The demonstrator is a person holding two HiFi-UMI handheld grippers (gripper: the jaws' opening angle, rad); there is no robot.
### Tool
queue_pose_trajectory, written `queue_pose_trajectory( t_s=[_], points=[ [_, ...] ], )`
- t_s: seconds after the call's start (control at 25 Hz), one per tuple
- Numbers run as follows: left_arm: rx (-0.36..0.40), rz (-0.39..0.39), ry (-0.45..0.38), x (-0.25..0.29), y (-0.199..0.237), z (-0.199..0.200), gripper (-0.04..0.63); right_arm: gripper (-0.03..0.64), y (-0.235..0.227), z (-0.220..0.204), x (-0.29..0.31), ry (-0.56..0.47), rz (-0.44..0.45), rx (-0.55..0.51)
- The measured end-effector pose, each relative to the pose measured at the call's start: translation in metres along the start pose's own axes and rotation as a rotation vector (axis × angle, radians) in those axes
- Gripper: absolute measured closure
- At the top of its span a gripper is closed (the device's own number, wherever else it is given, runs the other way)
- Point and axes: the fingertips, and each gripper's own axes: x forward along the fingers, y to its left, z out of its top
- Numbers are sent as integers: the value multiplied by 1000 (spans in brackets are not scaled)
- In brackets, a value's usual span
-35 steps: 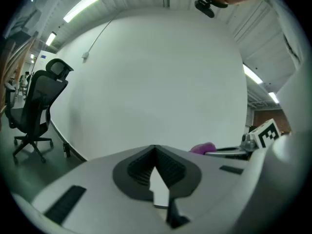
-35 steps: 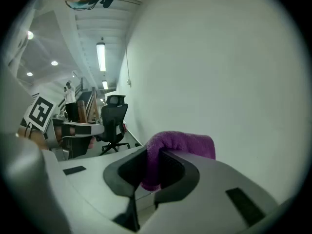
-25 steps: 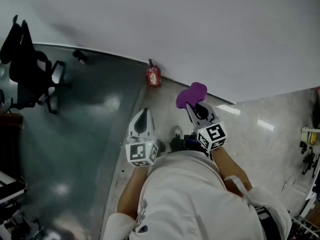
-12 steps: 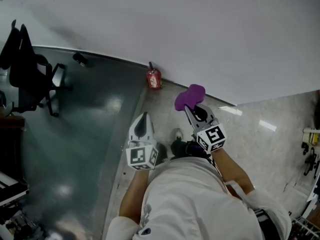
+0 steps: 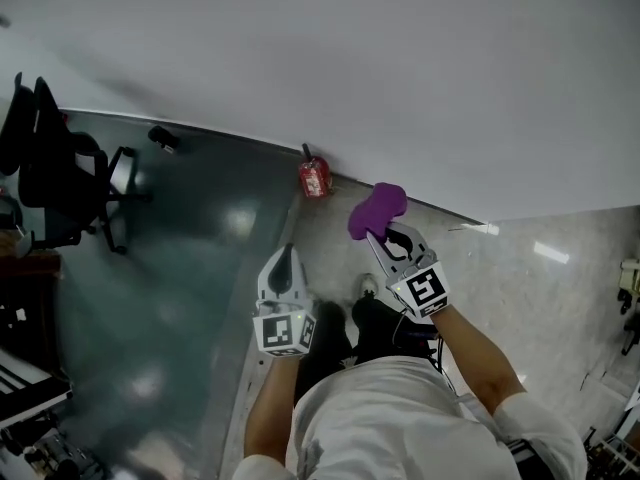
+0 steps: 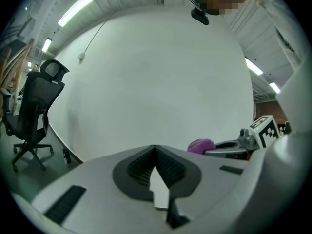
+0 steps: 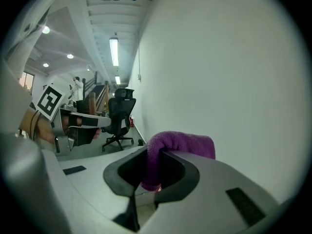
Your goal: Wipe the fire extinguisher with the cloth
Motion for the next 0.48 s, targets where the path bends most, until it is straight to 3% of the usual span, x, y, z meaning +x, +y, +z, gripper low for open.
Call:
queue_pose_trajectory(
  t_s=[0.16,0.48],
  points=[
    [26,-2,-8,32,21,-5,591,562,-6,-17,36,28,11,-15],
    [11,-128,-6,105,78,-29,591,561,-17,-30,119,70,-60,-34]
  ],
)
